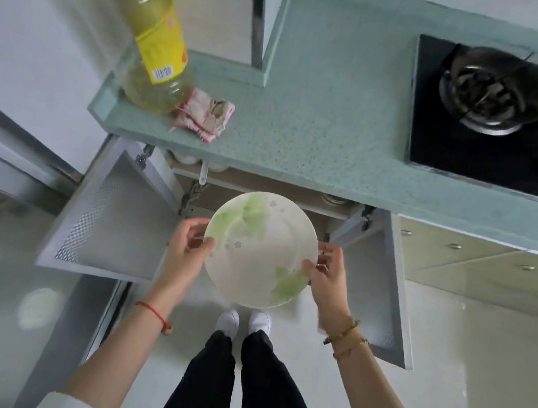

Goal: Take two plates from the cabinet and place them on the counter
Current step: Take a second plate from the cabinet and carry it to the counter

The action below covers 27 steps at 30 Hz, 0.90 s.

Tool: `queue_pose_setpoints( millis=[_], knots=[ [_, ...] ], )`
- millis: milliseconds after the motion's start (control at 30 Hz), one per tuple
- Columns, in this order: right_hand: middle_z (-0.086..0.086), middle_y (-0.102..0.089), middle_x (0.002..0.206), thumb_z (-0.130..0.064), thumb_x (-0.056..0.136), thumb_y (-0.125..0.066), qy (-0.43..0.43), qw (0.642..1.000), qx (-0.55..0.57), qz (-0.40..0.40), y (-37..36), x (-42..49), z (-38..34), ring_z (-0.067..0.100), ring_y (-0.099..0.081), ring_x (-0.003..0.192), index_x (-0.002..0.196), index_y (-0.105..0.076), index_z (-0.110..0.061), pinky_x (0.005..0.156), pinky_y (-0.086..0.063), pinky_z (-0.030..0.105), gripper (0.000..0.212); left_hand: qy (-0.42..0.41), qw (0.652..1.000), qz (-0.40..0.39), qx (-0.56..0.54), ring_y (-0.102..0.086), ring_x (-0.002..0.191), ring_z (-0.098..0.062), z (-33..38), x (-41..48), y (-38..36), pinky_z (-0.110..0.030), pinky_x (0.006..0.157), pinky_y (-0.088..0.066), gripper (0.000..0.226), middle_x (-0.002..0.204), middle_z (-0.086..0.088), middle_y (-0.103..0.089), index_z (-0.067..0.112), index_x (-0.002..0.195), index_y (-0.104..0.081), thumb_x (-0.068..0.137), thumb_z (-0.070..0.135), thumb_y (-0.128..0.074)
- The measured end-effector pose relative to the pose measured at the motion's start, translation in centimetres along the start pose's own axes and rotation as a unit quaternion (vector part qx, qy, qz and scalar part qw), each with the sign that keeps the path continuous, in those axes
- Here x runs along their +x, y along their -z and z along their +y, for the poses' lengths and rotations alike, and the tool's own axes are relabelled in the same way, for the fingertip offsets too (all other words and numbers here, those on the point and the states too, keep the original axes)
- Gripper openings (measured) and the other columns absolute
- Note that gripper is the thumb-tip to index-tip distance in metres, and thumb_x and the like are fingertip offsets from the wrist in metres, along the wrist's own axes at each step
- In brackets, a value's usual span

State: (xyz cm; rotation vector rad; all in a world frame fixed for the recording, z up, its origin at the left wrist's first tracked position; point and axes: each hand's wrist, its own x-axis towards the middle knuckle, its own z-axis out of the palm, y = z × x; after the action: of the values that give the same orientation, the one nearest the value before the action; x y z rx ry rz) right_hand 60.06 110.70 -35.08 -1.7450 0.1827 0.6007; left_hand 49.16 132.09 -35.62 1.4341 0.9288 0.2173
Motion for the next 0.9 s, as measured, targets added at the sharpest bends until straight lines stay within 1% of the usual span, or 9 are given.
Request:
queue_pose_setpoints(
  millis=[67, 133, 200, 267, 400, 500, 633, 800, 900],
  knots=[
    [0.005, -0.058, 0.092, 0.005, 0.087, -0.056, 0.009, 1.000, 0.018, 0.002, 1.0, -1.9, -1.9, 0.024, -0.059, 0.085, 0.101, -0.052, -0.017, 0.074, -0.053, 0.042, 0.026, -0.009, 1.000, -0.011, -0.007, -0.064, 0.092, -0.012, 2.1, -1.6, 0.1, -0.025, 0.079, -0.049, 0.038, 0.111, 0.003, -0.068, 0.034, 0.105, -0.058, 0.090, -0.001, -0.062],
    [0.007, -0.058, 0.094, 0.006, 0.087, -0.056, 0.020, 0.999, 0.037, 0.018, 1.9, -3.6, -3.4, 0.026, -0.059, 0.085, 0.108, -0.052, -0.009, 0.076, -0.053, 0.046, 0.027, -0.022, 0.999, -0.021, -0.015, -0.064, 0.093, -0.012, 4.2, -3.0, 0.0, -0.026, 0.080, -0.050, 0.039, 0.110, 0.003, -0.069, 0.033, 0.105, -0.059, 0.090, -0.002, -0.062],
    [0.009, -0.059, 0.096, 0.005, 0.087, -0.056, 0.032, 0.997, 0.053, 0.036, 2.8, -5.0, -4.3, 0.024, -0.058, 0.085, 0.108, -0.053, -0.009, 0.072, -0.050, 0.042, 0.026, -0.036, 0.999, -0.028, -0.025, -0.065, 0.093, -0.014, 5.7, -3.9, -0.4, -0.029, 0.082, -0.051, 0.040, 0.108, 0.000, -0.069, 0.030, 0.105, -0.060, 0.089, -0.006, -0.060],
    [0.008, -0.059, 0.095, 0.003, 0.087, -0.056, 0.045, 0.995, 0.069, 0.059, 3.5, -6.4, -4.9, 0.023, -0.057, 0.083, 0.100, -0.054, -0.014, 0.069, -0.048, 0.038, 0.022, -0.049, 0.997, -0.045, -0.036, -0.065, 0.092, -0.016, 7.0, -4.8, -0.8, -0.029, 0.081, -0.051, 0.039, 0.106, -0.002, -0.069, 0.025, 0.108, -0.060, 0.089, -0.009, -0.059],
    [0.012, -0.057, 0.089, 0.003, 0.088, -0.056, 0.066, 0.985, 0.098, 0.123, 5.3, -9.6, -5.4, 0.024, -0.057, 0.078, 0.098, -0.056, -0.014, 0.070, -0.048, 0.040, 0.019, -0.065, 0.992, -0.107, -0.028, -0.065, 0.094, -0.015, 9.2, -6.4, -1.9, -0.024, 0.080, -0.050, 0.036, 0.109, -0.004, -0.069, 0.018, 0.115, -0.058, 0.090, -0.009, -0.059],
    [0.004, -0.056, 0.083, 0.002, 0.088, -0.056, 0.065, 0.974, 0.116, 0.181, 7.0, -12.2, -4.9, 0.017, -0.057, 0.070, 0.092, -0.056, -0.020, 0.062, -0.050, 0.028, 0.023, -0.072, 0.984, -0.160, -0.015, -0.064, 0.096, -0.018, 10.5, -7.8, -3.6, -0.026, 0.081, -0.050, 0.035, 0.112, -0.010, -0.069, 0.014, 0.116, -0.057, 0.090, -0.010, -0.057],
    [0.002, -0.056, 0.083, 0.002, 0.089, -0.055, 0.049, 0.958, 0.142, 0.243, 10.2, -15.3, -3.4, 0.002, -0.057, 0.058, 0.102, -0.055, -0.012, 0.049, -0.047, 0.015, 0.019, -0.085, 0.966, -0.246, 0.011, -0.064, 0.097, -0.019, 11.8, -9.9, -6.8, -0.029, 0.085, -0.050, 0.035, 0.112, -0.010, -0.069, 0.021, 0.110, -0.059, 0.091, -0.007, -0.058],
    [0.002, -0.055, 0.085, 0.002, 0.089, -0.055, 0.032, 0.926, 0.183, 0.329, 15.6, -19.6, -1.5, 0.018, -0.055, 0.070, 0.109, -0.054, -0.008, 0.051, -0.044, 0.016, 0.022, -0.081, 0.935, -0.343, 0.044, -0.067, 0.095, -0.014, 12.1, -13.7, -12.8, -0.024, 0.081, -0.052, 0.034, 0.107, -0.003, -0.072, 0.025, 0.109, -0.059, 0.091, -0.004, -0.059],
    [0.004, -0.055, 0.086, 0.002, 0.087, -0.056, 0.028, 0.900, 0.203, 0.386, 19.4, -21.8, -0.2, 0.020, -0.054, 0.072, 0.108, -0.056, -0.007, 0.055, -0.043, 0.020, 0.023, -0.072, 0.912, -0.398, 0.066, -0.068, 0.102, -0.017, 12.2, -16.2, -17.3, -0.029, 0.087, -0.053, 0.033, 0.111, -0.004, -0.073, 0.023, 0.112, -0.059, 0.091, -0.001, -0.061]
  ],
)
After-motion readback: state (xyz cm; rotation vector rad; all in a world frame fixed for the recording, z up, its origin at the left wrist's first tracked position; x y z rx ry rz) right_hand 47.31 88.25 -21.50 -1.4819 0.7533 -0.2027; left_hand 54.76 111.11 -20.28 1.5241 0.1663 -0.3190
